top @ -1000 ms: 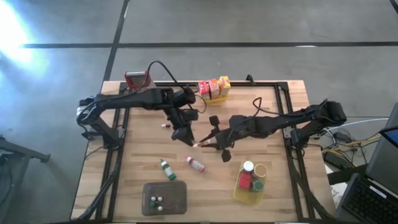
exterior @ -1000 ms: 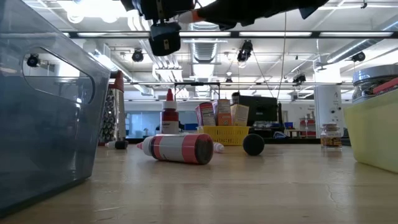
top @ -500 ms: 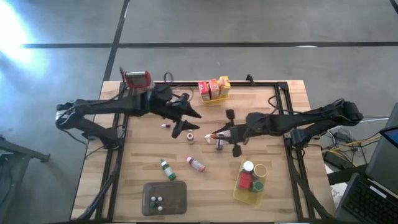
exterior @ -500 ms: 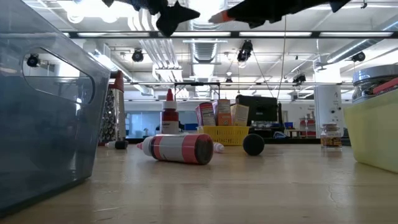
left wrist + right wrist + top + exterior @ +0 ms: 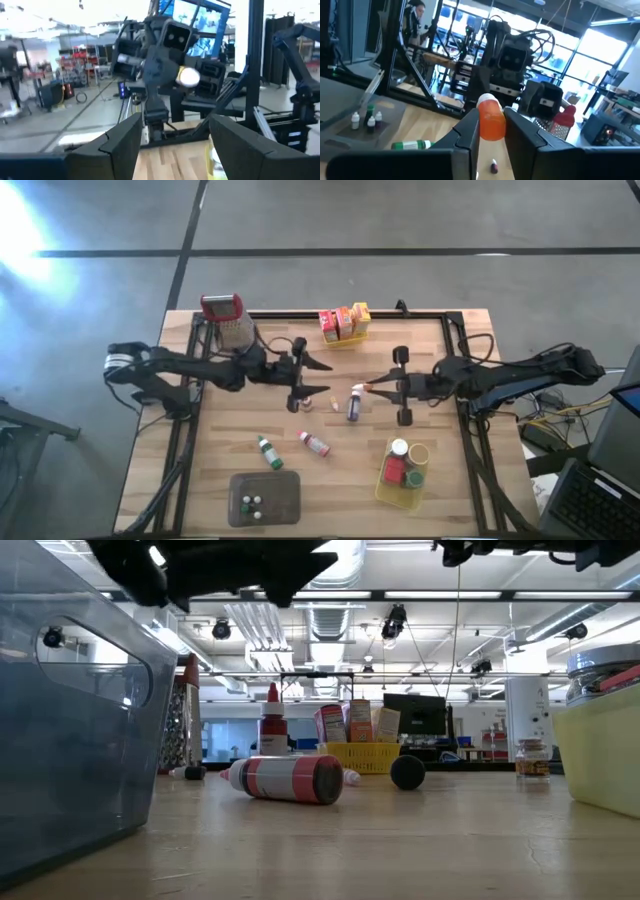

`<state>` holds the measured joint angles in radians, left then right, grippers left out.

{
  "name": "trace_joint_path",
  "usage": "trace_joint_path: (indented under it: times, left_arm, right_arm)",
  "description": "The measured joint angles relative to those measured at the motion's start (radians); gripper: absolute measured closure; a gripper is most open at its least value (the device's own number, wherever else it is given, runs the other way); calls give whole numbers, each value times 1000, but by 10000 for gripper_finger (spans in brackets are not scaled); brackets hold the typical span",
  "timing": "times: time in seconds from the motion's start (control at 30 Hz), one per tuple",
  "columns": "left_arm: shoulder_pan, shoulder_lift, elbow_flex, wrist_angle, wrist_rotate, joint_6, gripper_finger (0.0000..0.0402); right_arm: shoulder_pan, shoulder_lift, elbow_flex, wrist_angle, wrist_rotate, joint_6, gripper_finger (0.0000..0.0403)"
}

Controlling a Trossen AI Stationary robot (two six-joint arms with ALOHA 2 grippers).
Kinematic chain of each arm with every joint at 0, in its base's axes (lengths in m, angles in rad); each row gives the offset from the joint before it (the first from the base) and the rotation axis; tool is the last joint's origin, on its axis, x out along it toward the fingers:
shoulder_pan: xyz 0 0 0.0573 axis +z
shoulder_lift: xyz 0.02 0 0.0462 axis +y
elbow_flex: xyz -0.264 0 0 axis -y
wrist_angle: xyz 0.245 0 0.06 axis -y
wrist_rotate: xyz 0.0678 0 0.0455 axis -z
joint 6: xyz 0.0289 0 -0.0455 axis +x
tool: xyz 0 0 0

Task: Pick & Place Kitchen Items
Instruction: Put the top orange food coloring bottle into the black bin

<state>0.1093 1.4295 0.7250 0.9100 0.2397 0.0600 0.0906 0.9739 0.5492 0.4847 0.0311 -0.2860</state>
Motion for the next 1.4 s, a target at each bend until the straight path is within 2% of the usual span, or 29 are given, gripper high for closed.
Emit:
trace_joint_path:
  times: [0.17,0.33,0.47,0.7,0.97,1.2,1.4]
  left_arm:
    - [-34,64,139,-108,-22,79,164]
    - [-73,103,296,-381,-167,182,164]
    - [-94,137,383,-490,-194,224,164]
    - [-119,145,425,-499,-198,262,164]
    - [-136,145,426,-476,-243,306,167]
    - [-138,144,426,-457,-259,316,216]
    - [-139,161,426,-449,-259,313,255]
  right_arm:
    - [1,-10,-4,-17,42,6,322]
    - [1,-7,-5,-17,52,-1,333]
    - [0,-10,-5,-16,52,-1,335]
    - [0,-10,-5,-16,52,-1,316]
    - [1,-10,-5,-9,51,-5,335]
    - [1,-10,-4,-3,51,-5,317]
    - [1,-10,-4,1,51,-6,334]
